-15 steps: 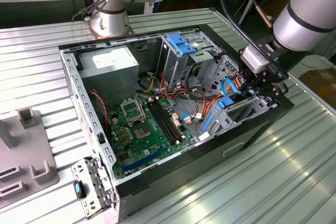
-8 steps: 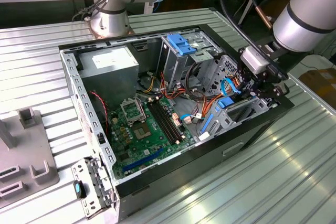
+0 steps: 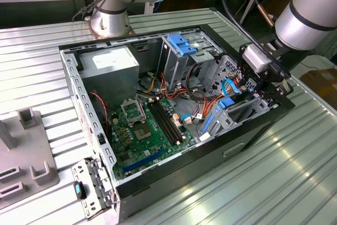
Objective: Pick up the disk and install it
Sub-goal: 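Insert the second disk wire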
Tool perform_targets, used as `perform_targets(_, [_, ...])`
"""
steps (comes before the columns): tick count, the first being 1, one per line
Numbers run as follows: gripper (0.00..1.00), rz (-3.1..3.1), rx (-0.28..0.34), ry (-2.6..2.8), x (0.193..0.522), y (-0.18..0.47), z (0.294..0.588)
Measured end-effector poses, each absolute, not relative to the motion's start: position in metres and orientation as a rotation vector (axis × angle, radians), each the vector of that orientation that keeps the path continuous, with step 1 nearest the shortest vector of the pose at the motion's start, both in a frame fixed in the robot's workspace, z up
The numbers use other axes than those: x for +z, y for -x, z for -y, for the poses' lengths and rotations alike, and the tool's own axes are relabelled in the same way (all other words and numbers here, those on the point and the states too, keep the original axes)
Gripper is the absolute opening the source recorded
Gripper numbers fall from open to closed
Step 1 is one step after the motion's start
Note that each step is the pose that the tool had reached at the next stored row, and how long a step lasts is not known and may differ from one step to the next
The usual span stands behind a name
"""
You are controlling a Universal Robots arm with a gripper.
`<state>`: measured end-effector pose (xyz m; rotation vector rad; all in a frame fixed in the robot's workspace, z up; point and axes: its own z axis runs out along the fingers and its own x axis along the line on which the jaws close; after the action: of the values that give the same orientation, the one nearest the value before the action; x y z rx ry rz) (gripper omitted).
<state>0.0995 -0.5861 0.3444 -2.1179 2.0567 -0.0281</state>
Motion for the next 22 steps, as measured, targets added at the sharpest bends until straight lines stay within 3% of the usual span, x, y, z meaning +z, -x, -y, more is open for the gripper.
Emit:
perform_targets(7, [0.42,-2.053,-0.035,2.115,0.37,-0.099,0.586])
perform_targets(18, [0.42,-2.062,-0.036,2.107,0.37,-0.086,0.581])
perform_targets(22, [0.42,-2.105,0.048,2.141,0.369,-0.087,0.581])
